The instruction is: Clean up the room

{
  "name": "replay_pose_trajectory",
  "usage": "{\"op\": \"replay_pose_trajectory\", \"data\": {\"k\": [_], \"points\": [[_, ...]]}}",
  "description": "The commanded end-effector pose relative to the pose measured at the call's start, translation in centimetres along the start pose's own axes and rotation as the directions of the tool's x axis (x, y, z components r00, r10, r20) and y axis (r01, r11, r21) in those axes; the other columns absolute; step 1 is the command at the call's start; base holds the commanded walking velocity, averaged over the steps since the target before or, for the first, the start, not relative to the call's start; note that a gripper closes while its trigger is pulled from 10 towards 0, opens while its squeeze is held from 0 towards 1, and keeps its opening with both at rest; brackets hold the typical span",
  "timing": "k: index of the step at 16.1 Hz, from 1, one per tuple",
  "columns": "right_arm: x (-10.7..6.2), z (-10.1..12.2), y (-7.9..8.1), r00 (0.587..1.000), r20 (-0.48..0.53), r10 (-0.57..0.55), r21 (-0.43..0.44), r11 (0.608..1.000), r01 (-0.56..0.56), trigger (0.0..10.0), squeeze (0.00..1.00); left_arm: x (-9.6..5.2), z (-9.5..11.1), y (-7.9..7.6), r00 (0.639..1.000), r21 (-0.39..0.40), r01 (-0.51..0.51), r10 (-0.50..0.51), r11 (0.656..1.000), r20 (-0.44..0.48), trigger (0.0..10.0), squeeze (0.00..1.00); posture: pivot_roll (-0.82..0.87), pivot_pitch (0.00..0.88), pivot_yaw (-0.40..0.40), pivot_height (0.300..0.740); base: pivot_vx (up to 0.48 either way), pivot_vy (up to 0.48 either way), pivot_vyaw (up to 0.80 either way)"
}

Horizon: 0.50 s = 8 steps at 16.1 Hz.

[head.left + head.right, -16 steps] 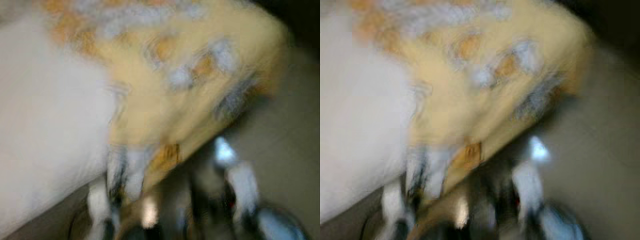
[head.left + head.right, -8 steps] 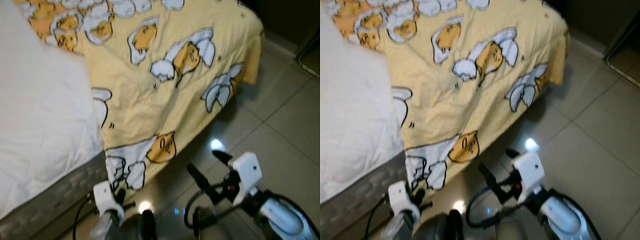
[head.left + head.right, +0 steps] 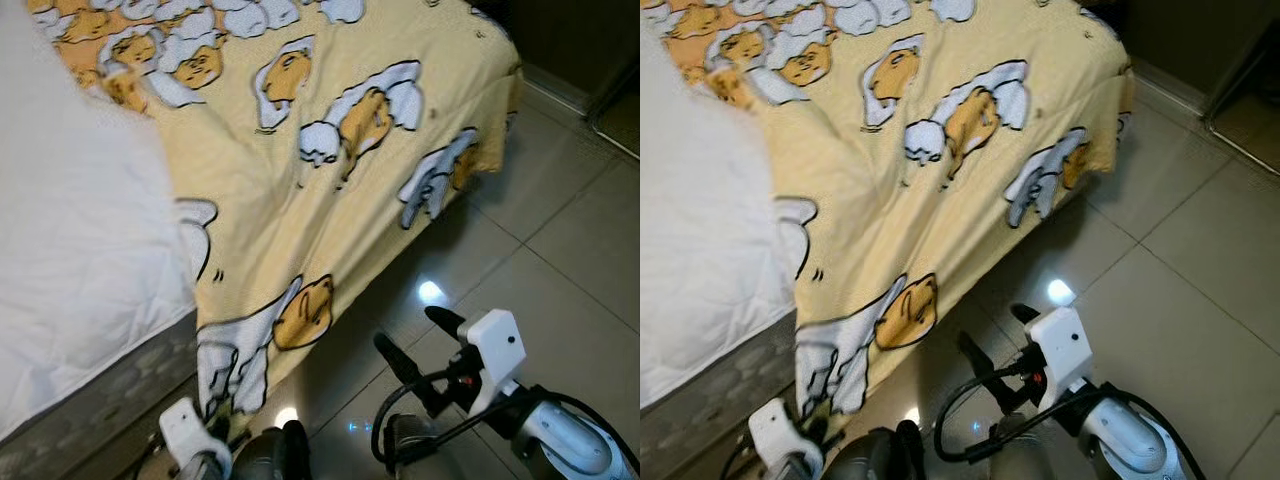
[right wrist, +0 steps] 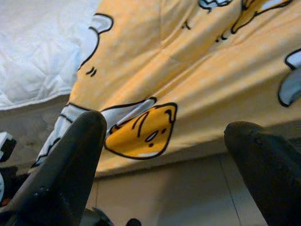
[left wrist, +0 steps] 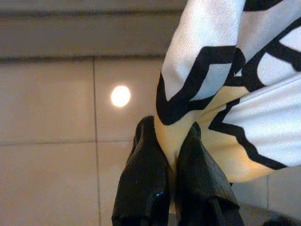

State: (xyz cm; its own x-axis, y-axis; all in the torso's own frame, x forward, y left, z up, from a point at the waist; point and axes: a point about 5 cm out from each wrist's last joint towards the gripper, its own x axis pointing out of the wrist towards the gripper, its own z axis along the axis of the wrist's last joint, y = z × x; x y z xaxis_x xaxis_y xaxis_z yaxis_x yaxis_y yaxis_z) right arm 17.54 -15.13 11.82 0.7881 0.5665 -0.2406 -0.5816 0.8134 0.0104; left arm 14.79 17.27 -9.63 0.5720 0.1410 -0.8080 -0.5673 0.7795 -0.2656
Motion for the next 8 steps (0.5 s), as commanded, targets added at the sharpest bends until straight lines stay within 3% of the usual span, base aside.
{"op": "replay_pose_trajectory", "data": {"k": [1,3,6,8], "points": [[-0.2,0.2,0.3,1.000,0.004,0.019,0.014,1.000,-0.019,10.0,0.00,-1.4,-3.8,3.9,0.970,0.010,-0.172,0.171,0.985,-0.174,10.0,0.00,-0.32,0.267,0.129,0.740,0.000,0.000,0.00],[-0.4,0.0,0.3,1.000,-0.011,0.024,0.014,1.000,-0.024,10.0,0.00,-2.1,-5.8,4.0,0.936,0.084,-0.173,0.191,0.981,-0.295,10.0,0.00,-0.32,0.268,0.124,0.740,0.000,0.000,0.00],[-0.5,-0.2,0.2,0.999,-0.025,0.035,0.012,0.999,-0.035,10.0,0.00,-2.2,-6.1,4.4,0.921,0.128,-0.188,0.220,0.974,-0.321,10.0,0.00,-0.32,0.270,0.117,0.740,0.000,0.000,0.00],[-0.4,-0.2,0.2,0.999,-0.026,0.039,0.011,0.999,-0.039,10.0,0.00,-2.1,-5.7,4.4,0.935,0.155,-0.162,0.202,0.975,-0.293,10.0,0.00,-0.32,0.266,0.107,0.740,0.000,0.000,0.00]]}}
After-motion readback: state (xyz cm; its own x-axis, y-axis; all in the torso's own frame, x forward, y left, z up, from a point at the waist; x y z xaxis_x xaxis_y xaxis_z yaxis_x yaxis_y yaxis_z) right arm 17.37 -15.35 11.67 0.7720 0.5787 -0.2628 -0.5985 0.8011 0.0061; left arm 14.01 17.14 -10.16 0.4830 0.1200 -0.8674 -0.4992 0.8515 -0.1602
